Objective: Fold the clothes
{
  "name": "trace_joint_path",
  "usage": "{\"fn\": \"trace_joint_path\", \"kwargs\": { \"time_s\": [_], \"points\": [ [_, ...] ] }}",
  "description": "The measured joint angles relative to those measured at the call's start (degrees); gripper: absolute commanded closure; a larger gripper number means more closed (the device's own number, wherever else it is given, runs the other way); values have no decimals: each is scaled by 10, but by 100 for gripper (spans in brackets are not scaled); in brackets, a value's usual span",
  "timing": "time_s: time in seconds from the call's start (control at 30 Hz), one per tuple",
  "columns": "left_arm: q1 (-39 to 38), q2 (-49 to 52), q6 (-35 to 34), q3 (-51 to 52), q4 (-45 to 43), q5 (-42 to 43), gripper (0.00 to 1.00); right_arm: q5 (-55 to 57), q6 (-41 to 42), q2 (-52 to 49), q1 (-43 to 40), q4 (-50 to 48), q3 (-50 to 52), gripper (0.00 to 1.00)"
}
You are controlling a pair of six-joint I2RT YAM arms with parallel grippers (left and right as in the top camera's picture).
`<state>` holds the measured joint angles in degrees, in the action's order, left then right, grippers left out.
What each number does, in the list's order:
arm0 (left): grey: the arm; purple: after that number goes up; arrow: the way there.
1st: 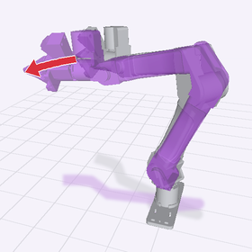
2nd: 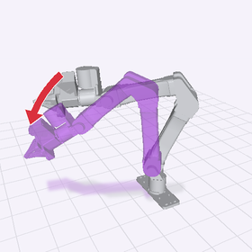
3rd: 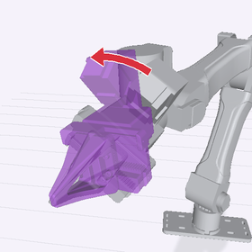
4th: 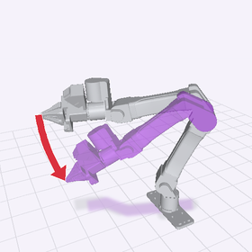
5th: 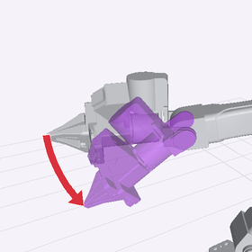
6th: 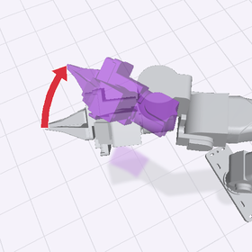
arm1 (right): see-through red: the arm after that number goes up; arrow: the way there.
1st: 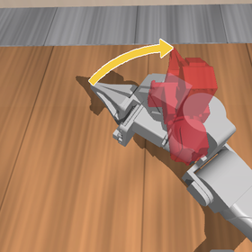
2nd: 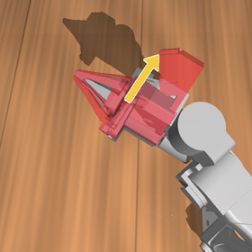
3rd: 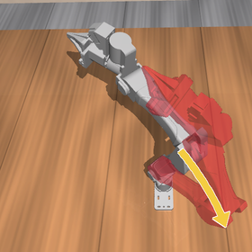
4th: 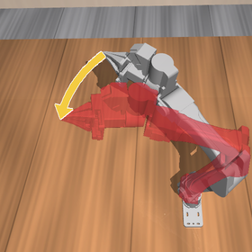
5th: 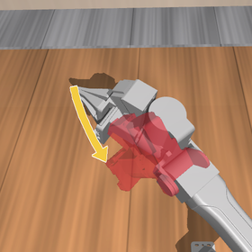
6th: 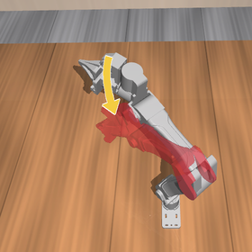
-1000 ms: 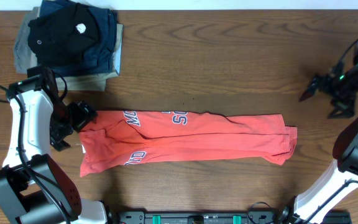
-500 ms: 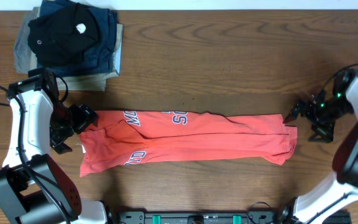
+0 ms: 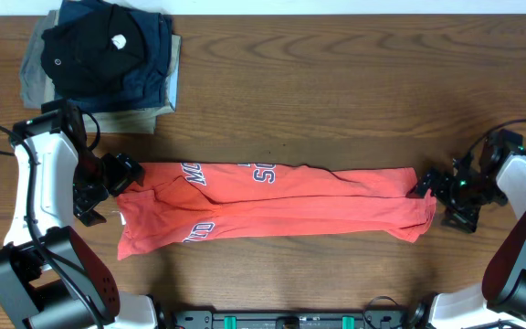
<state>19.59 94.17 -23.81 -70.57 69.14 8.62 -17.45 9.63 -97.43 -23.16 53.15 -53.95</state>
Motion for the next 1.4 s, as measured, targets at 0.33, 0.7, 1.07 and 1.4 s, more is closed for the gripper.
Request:
{"fn": "trace_joint_path", "kwargs": {
  "time_s": [0.33,0.7,1.07,1.4],
  "points": [
    [0,0,0,0,0,0,2,-46,5,11,3,-86,34,12],
    [0,0,0,0,0,0,2,-64,25,3,29,-80,60,99],
    [0,0,0,0,3,0,2,12,30,-2,3,87,-74,99],
    [0,0,0,0,2,0,2,97,29,-2,-16,229,-261,99]
  ]
}}
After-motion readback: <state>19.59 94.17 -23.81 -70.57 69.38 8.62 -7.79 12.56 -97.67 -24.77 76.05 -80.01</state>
